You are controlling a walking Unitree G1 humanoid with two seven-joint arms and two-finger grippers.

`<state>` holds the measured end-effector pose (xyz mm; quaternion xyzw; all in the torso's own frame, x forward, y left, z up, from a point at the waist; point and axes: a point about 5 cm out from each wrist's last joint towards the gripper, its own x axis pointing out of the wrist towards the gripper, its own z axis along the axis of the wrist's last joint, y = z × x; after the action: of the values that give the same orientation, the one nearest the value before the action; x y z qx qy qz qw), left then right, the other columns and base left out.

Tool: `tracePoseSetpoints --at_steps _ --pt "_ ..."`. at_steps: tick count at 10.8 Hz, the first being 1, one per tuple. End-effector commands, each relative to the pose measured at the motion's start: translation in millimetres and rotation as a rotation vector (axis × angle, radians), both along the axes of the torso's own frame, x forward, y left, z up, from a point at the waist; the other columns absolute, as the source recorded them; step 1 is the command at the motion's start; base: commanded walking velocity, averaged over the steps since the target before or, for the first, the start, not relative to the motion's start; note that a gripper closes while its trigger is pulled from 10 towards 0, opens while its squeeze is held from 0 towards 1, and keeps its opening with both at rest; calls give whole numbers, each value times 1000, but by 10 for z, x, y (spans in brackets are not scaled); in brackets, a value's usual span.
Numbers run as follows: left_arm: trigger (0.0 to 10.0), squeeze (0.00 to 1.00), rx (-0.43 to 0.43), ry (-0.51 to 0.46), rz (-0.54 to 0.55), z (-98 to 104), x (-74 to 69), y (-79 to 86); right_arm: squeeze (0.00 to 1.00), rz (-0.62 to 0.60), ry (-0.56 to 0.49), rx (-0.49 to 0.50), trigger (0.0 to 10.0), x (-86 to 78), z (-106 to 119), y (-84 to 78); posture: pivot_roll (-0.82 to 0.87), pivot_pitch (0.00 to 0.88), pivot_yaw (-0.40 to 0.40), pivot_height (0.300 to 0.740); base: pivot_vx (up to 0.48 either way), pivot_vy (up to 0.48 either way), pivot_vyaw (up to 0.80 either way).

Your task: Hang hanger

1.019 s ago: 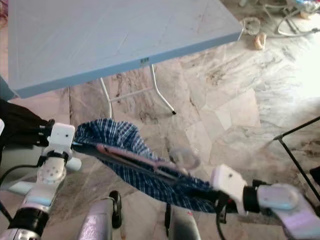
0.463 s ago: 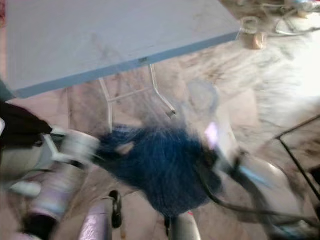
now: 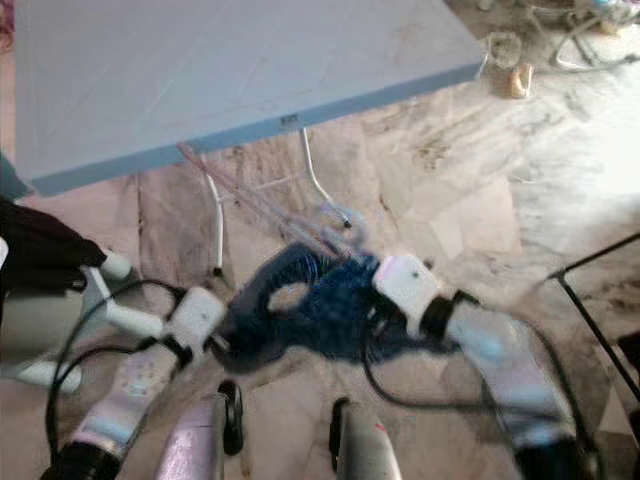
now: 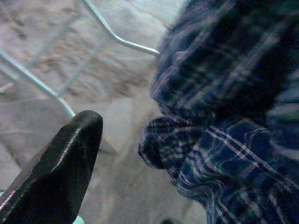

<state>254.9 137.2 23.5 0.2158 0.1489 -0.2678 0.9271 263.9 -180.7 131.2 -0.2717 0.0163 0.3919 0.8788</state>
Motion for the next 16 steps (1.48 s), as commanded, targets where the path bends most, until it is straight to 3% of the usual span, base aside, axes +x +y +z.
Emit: tracePoseSetpoints --at_steps 1,2,4,5,6,7,8,9,10,11,12,13,14,15,16 --pt "10000 1000 36 47 -79 -66 -102 -20 0 -12 -6 -54 10000 6 -58 -55 -45 247 -16 740 0 0 0" --pt "10000 1000 60 4 -169 -10 -150 -64 0 -37 -15 -121 10000 53 -99 -149 -45 246 -19 740 0 0 0" --pt "10000 1000 22 -156 -159 141 -90 -78 0 -57 -86 -250 10000 151 -135 -215 -40 245 -19 740 0 0 0" --pt "10000 1000 -281 36 -68 155 -114 -162 0 -64 -132 -268 10000 188 -129 -180 -41 245 -18 740 0 0 0" --pt "10000 1000 -417 220 -50 80 -197 -219 0 -69 -149 -278 10000 191 -172 -154 -38 245 -12 740 0 0 0" --pt "10000 1000 -319 205 -134 4 -304 -227 0 -43 -156 -304 10000 158 -228 -125 -48 251 -7 740 0 0 0" --pt "10000 1000 -512 105 -12 190 -206 -270 0 -39 -164 -308 10000 141 -249 -117 -48 256 -6 740 0 0 0" --pt "10000 325 -860 98 317 383 50 -155 0 -42 -155 -280 10000 116 -287 -88 -47 258 -10 740 0 0 0" --pt "10000 0 -963 187 324 379 69 -148 0 -31 -156 -286 10000 100 -326 -57 -47 258 -10 740 0 0 0" --pt "10000 0 -812 165 184 392 24 -164 0 -13 -155 -287 10000 97 -336 -37 -51 258 -13 740 0 0 0" --pt "10000 0 -307 22 -200 376 -116 -235 0 -11 -144 -310 10000 109 -337 -105 -48 260 -14 740 0 0 0" --pt "10000 0 -240 39 -282 372 -150 -229 0 -15 -131 -336 10000 126 -349 -177 -46 260 -14 740 0 0 0" --pt "10000 196 -195 72 -335 382 -178 -220 0 -21 -130 -357 10000 151 -351 -217 -45 260 -13 740 0 0 0" --pt "10000 1000 -84 118 -421 318 -246 -181 0 -23 -130 -366 10000 198 -335 -228 -43 257 -13 740 0 0 0" --pt "10000 1000 29 36 -480 319 -240 -139 0 0 -100 -376 10000 196 -363 -225 -39 255 -14 740 0 0 0"
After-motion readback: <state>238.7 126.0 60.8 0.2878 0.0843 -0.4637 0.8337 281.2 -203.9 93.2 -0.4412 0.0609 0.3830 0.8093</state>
